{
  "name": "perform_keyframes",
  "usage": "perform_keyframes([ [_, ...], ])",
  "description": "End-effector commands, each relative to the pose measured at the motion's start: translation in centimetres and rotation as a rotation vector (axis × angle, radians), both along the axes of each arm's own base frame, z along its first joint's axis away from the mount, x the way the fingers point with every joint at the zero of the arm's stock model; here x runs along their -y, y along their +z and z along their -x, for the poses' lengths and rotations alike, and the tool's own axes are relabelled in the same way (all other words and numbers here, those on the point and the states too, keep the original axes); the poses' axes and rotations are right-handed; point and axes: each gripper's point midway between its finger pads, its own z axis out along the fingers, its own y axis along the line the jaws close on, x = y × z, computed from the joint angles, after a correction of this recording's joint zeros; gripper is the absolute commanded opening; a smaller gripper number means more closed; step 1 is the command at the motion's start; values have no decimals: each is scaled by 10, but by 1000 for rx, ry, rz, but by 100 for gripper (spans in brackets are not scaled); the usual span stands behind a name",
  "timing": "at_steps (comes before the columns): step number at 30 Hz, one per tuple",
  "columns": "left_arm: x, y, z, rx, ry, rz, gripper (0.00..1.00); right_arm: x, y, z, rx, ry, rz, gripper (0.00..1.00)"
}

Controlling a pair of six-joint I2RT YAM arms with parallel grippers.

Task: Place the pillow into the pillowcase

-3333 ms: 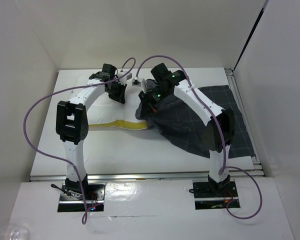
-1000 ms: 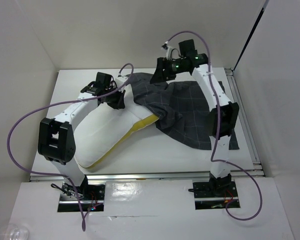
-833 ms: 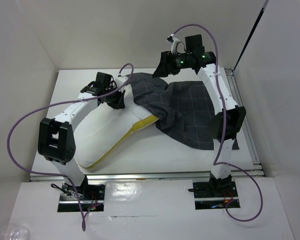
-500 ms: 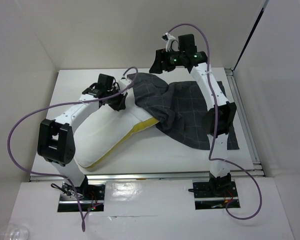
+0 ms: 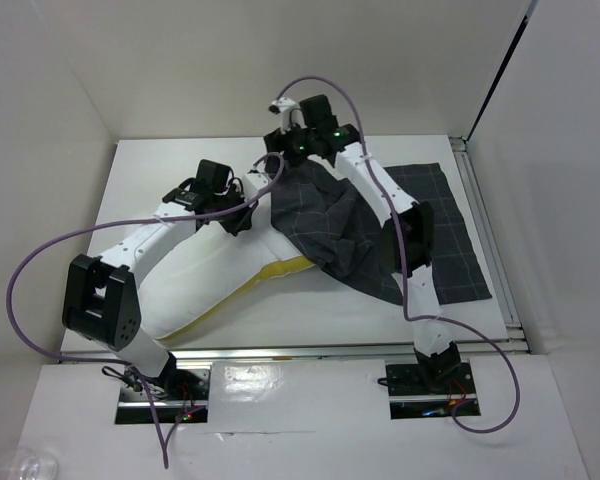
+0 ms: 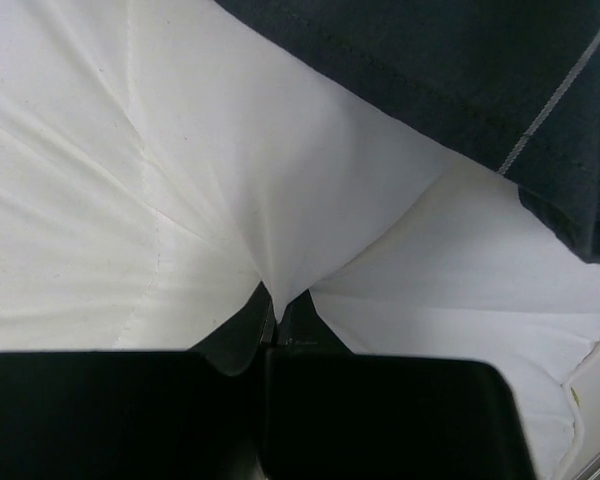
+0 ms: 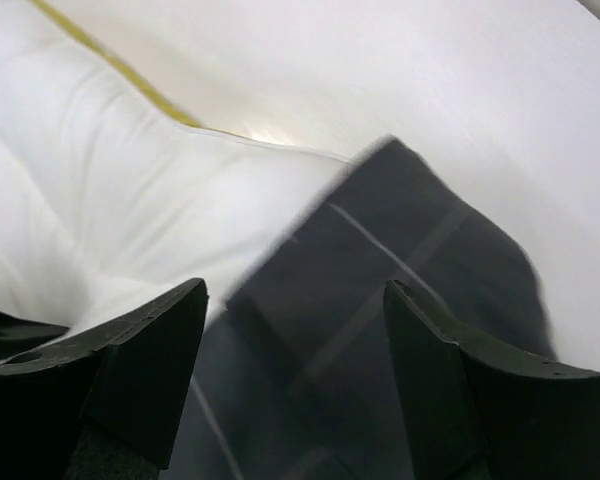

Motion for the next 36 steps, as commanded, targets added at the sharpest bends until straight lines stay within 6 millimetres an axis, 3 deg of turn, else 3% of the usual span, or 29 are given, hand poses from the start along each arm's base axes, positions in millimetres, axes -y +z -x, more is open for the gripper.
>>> perform_keyframes([
  [1, 6, 43, -15, 167, -41, 32, 0, -33, 3, 0, 148, 72, 42, 77],
  [2, 6, 43, -15, 167, -41, 32, 0, -39, -3, 4, 141, 84, 46, 73],
  [6, 10, 45, -13, 167, -51, 33, 0, -45, -14, 1, 153, 83, 64, 39],
  [8, 11, 49, -15, 176, -50, 36, 0, -47, -30, -3, 139, 53, 92, 34],
  [10, 11, 49, -15, 176, -50, 36, 0, -38, -27, -16, 179, -45, 140, 37],
  [11, 10, 51, -12, 176, -50, 36, 0, -34, -31, -21, 188, -74, 158, 53],
  [13, 10, 51, -12, 176, -50, 36, 0, -26, -28, -26, 200, -130, 171, 58],
  [14, 9, 47, -11, 170, -57, 28, 0, -21, -33, -27, 187, -148, 163, 58],
  [15, 9, 47, -11, 170, -57, 28, 0, -23, -16, -21, 204, -127, 131, 58],
  [17, 8, 45, -9, 162, -57, 25, 0, -19, -8, -19, 205, -131, 105, 58],
  [24, 11, 43, -18, 156, -57, 23, 0, -32, 17, -2, 192, -72, 45, 58],
  [26, 12, 43, -17, 151, -51, 28, 0, -34, 38, -1, 229, -90, 23, 59],
  [28, 16, 43, -18, 151, -60, 28, 0, -42, 43, 4, 266, -89, 18, 60],
  [29, 16, 43, -18, 151, -60, 28, 0, -33, 53, -1, 307, -132, 37, 60],
  [31, 16, 43, -18, 151, -60, 28, 0, -40, 55, 1, 343, -145, 64, 62],
  [36, 15, 39, -16, 142, -60, 26, 0, -33, 46, -3, 338, -202, 117, 63],
])
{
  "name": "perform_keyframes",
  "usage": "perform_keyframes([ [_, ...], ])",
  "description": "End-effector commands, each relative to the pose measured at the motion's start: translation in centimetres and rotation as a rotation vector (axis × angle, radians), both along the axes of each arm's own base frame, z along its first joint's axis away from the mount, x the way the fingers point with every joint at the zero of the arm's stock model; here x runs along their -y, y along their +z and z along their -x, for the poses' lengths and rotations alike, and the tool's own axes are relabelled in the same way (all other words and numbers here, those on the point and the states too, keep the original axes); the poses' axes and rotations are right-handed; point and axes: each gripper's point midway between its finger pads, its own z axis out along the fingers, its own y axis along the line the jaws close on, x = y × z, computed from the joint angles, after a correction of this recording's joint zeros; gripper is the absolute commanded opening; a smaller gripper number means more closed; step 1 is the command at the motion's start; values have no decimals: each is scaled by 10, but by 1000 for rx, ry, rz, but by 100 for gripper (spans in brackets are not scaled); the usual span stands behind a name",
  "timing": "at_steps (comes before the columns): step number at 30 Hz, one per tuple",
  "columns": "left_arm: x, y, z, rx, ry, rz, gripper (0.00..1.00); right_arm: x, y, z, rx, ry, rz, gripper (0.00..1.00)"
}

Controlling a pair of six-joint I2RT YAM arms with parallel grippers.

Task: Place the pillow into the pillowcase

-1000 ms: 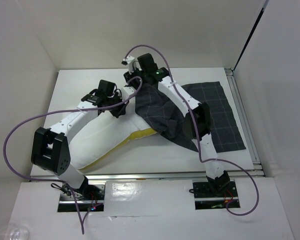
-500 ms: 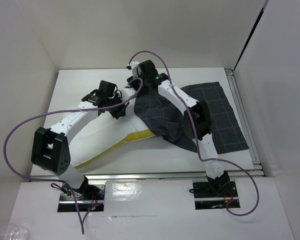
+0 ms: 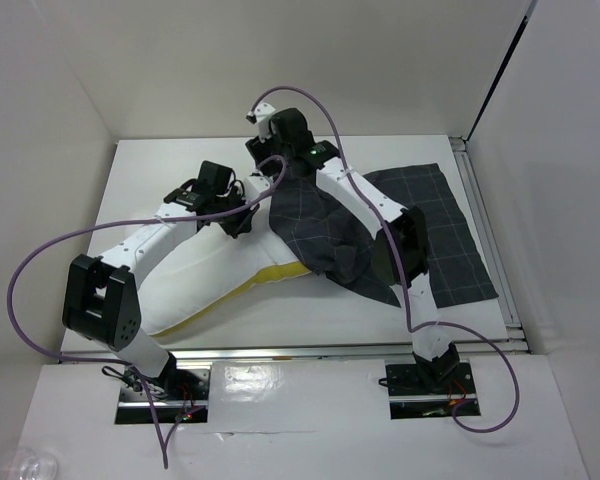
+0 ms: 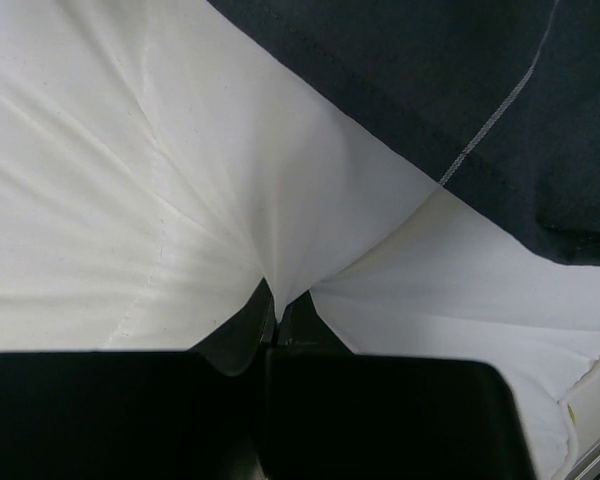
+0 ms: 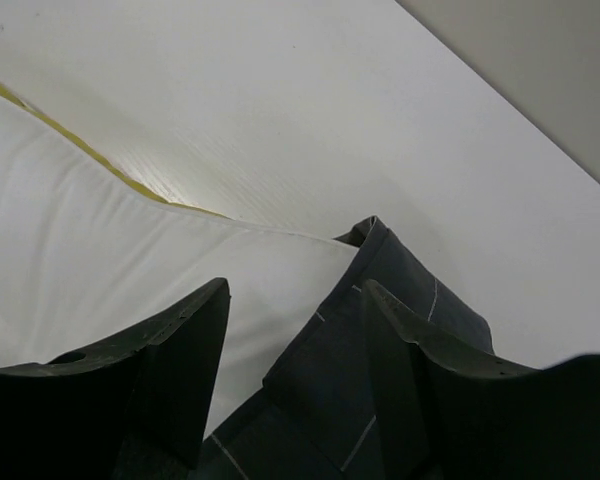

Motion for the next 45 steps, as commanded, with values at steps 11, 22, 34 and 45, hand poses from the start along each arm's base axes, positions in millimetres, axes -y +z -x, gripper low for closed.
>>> perform_keyframes([
  [11, 14, 45, -23, 165, -38, 58, 0, 19, 0, -13, 44, -157, 107, 62],
  [22, 15, 46, -27, 173, -38, 61, 0, 27, -44, 6, -112, -119, 137, 59],
  [34, 12, 42, -23, 167, -31, 52, 0, 32, -66, -1, -176, -122, 119, 27],
  [45, 16, 48, -29, 182, -38, 64, 0, -10, -24, -3, -148, 22, -54, 0],
])
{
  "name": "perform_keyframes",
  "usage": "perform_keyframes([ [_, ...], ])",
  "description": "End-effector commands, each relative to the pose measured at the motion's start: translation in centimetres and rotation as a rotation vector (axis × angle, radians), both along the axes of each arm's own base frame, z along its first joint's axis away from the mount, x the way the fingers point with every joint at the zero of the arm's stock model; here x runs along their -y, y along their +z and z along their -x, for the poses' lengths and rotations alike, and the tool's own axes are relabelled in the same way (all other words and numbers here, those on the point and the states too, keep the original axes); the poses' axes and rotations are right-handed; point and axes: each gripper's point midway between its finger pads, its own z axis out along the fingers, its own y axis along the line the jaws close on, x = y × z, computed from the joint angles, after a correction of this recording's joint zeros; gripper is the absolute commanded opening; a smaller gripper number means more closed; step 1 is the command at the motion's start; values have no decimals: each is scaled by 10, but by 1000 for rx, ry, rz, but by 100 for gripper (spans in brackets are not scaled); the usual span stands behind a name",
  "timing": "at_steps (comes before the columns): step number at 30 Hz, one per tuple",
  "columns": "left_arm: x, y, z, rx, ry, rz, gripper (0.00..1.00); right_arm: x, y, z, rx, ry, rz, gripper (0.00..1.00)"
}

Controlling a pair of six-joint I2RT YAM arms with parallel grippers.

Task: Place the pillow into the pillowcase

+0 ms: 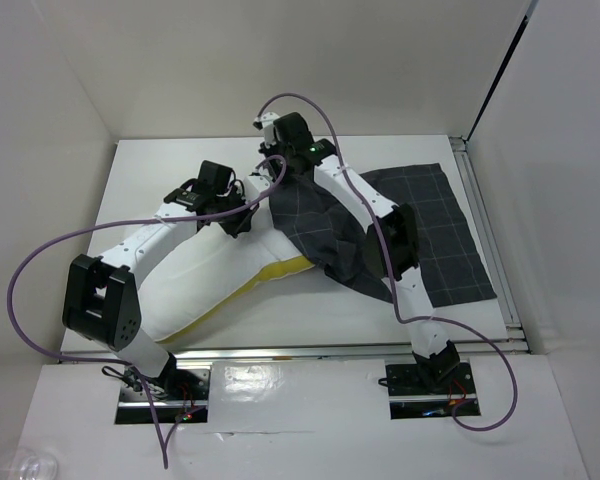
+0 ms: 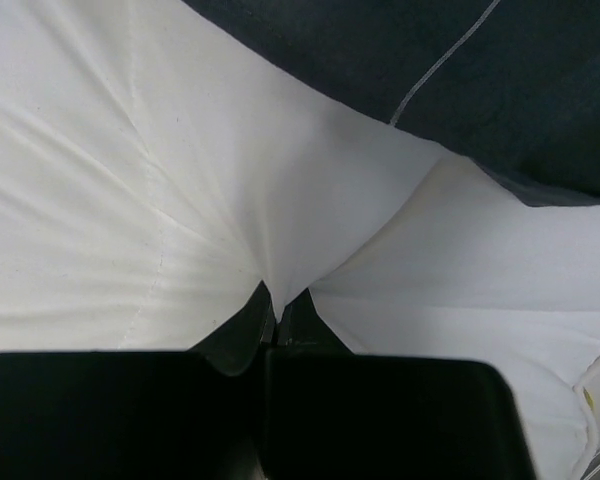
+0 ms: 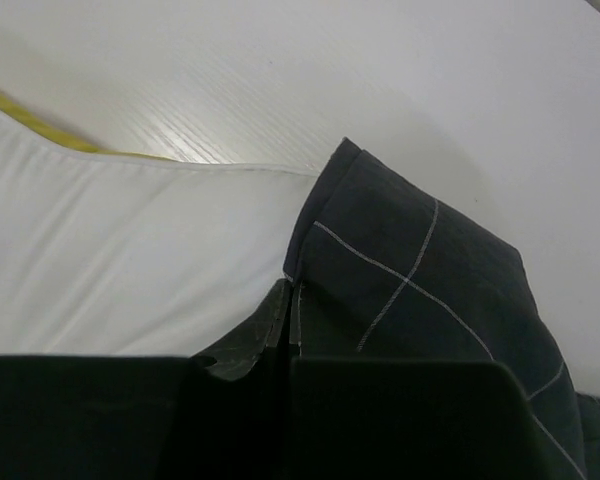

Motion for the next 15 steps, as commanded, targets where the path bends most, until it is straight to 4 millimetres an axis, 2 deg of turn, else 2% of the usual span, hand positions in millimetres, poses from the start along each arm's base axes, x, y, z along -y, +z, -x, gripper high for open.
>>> perform_keyframes([
  [1, 17, 47, -26, 172, -46, 69, 0, -32, 39, 10, 39, 95, -125, 0],
  [5, 20, 47, -31, 170, -53, 75, 0, -68, 55, 44, 33, 219, -180, 0],
  [7, 25, 51, -30, 174, -56, 83, 0, -85, 56, 61, 16, 265, -197, 0],
  [11, 31, 53, -32, 182, -66, 87, 0, -107, 50, 95, -69, 353, -225, 0],
  [13, 35, 53, -30, 176, -71, 93, 0, -116, 58, 108, -86, 391, -251, 0],
  [14, 35, 53, -30, 176, -71, 93, 0, -122, 55, 118, -121, 412, -260, 0],
  [15, 35, 56, -29, 185, -71, 96, 0, -123, 53, 119, -130, 419, -261, 0],
])
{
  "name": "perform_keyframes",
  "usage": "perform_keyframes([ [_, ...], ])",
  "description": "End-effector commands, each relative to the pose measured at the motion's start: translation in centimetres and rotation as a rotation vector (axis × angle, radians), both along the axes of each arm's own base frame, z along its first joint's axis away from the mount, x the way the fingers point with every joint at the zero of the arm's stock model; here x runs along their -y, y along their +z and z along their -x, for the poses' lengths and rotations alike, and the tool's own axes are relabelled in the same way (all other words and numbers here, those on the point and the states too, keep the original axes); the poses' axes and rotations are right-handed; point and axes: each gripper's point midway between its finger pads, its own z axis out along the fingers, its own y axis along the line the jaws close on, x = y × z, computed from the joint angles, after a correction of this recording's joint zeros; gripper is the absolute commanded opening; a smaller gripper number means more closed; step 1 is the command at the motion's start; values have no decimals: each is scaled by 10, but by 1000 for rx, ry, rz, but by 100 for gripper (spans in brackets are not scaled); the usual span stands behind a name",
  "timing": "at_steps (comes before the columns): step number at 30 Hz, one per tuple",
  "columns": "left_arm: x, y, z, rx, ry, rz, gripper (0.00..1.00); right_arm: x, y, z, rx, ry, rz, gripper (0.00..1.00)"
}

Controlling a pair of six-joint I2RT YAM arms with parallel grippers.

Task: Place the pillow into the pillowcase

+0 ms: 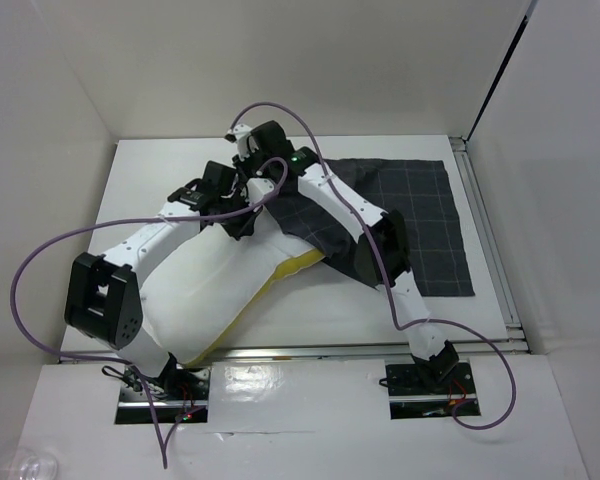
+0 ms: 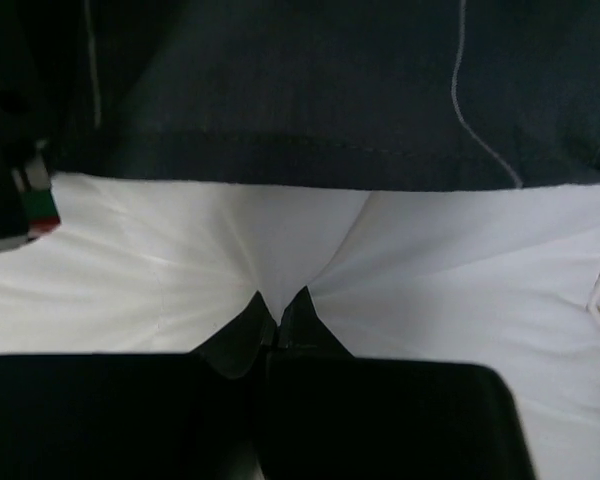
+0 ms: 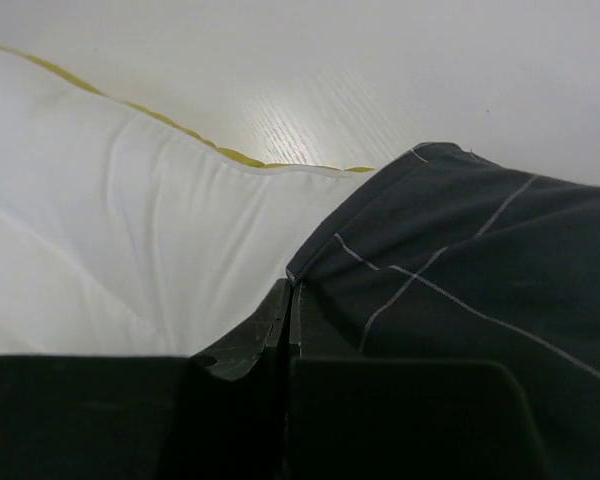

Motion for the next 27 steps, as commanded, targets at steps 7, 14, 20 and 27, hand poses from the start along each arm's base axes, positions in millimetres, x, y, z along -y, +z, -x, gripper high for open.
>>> perform_keyframes([
  [7, 26, 63, -32, 226, -46, 115, 0, -35, 11, 57, -129, 82, -56, 21],
  [14, 23, 53, -26, 198, -26, 111, 0, 47, 57, -37, 59, -229, -50, 81],
  [20, 3, 40, -42, 151, 97, 124, 0, 124, 142, -66, 264, -396, -106, 86],
  [27, -66, 14, -101, 93, 396, 102, 10, 191, 178, -36, 360, -471, -21, 88],
])
